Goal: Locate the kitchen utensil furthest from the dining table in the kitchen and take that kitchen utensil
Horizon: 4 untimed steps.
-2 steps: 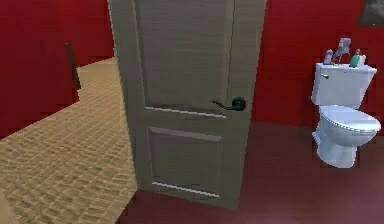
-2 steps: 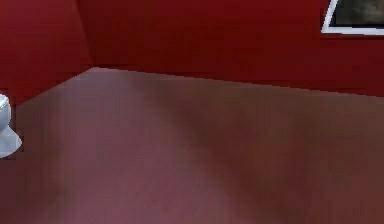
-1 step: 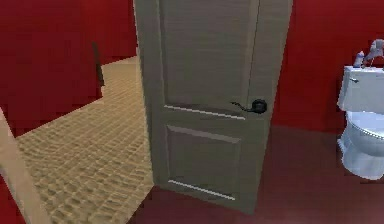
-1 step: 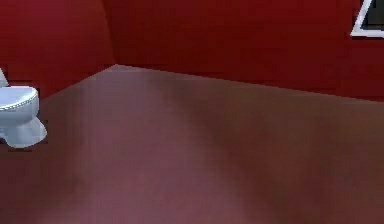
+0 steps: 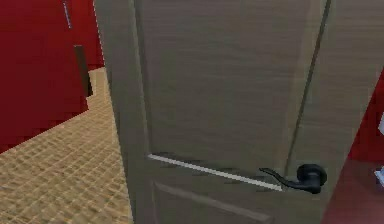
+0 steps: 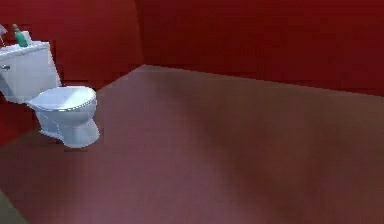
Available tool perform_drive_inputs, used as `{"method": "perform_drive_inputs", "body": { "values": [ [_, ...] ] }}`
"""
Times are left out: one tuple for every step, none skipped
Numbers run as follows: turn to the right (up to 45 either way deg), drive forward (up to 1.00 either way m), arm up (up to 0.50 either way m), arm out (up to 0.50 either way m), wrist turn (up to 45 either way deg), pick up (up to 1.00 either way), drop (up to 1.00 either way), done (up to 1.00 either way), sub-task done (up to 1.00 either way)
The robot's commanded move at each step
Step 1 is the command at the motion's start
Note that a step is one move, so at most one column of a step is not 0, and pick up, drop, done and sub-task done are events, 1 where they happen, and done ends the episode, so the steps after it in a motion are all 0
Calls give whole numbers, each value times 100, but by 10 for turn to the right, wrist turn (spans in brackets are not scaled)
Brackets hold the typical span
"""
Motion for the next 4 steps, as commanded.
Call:
{"method": "perform_drive_inputs", "body": {
  "values": [
    [-390, 0, 0, 0, 0, 0, 0, 0, 0],
    [0, 50, 0, 0, 0, 0, 0, 0, 0],
    [-60, 0, 0, 0, 0, 0, 0, 0, 0],
    [0, 45, 0, 0, 0, 0, 0, 0, 0]
  ]
}}
